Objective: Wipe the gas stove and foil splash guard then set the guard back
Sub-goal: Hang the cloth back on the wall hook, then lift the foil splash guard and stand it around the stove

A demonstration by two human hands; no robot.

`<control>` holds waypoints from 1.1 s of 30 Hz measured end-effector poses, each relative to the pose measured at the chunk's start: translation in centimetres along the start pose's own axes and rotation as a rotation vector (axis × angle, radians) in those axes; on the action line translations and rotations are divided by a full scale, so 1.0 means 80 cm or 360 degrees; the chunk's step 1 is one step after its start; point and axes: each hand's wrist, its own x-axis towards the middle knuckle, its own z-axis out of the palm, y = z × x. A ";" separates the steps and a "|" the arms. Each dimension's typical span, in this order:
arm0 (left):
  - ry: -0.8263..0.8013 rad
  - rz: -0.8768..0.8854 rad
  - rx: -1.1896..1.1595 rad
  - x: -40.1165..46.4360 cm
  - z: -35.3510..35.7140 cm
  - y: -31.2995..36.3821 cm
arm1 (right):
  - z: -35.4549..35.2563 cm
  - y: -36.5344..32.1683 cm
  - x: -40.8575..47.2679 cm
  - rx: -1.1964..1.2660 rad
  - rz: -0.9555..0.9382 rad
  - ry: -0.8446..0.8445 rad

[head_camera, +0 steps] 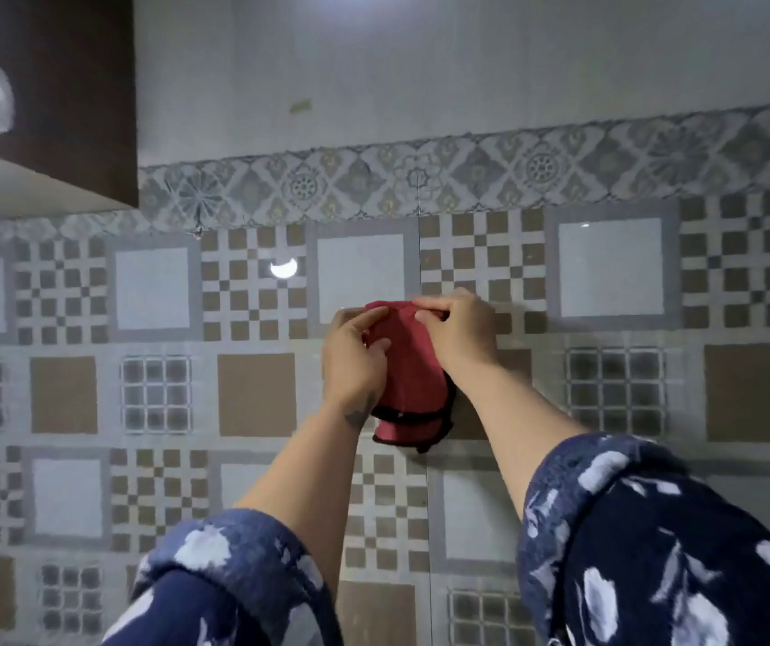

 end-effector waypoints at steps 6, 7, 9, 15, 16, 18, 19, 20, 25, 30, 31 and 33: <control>-0.0059 0.0123 0.0087 0.025 0.021 -0.040 | 0.036 0.031 0.015 -0.0151 -0.0240 -0.0016; -0.0065 0.0129 0.0060 0.023 0.020 -0.045 | 0.038 0.035 0.012 -0.0078 -0.0242 -0.0016; -0.0098 0.0088 0.0032 0.016 0.018 -0.054 | 0.039 0.040 0.003 0.0024 -0.0195 0.0002; -0.0188 -0.0044 0.0100 -0.018 0.005 -0.052 | 0.031 0.046 -0.042 -0.0105 0.0050 -0.0197; -0.0179 -0.0052 0.0167 -0.027 -0.001 -0.049 | 0.027 0.046 -0.052 -0.0068 0.0126 -0.0224; -0.0180 -0.0096 0.0304 -0.052 -0.015 -0.045 | 0.016 0.047 -0.079 -0.0085 0.0240 -0.0292; -0.0195 -0.0140 0.0372 -0.069 -0.022 -0.044 | 0.009 0.047 -0.095 -0.0143 0.0279 -0.0345; -0.0228 -0.0191 0.0431 -0.087 -0.029 -0.045 | 0.003 0.047 -0.113 -0.0222 0.0310 -0.0410; -0.0605 -0.0588 0.0653 -0.205 -0.080 -0.041 | -0.029 0.025 -0.219 -0.0547 0.0490 -0.0944; -0.0845 -0.0884 0.0843 -0.334 -0.161 -0.042 | -0.042 -0.014 -0.338 -0.0549 0.0542 -0.1501; -0.0872 -0.0938 0.0876 -0.359 -0.180 -0.044 | -0.040 -0.021 -0.362 -0.0541 0.0546 -0.1606; -0.0875 -0.1062 0.0935 -0.411 -0.221 -0.051 | -0.032 -0.036 -0.413 -0.0517 0.0533 -0.1791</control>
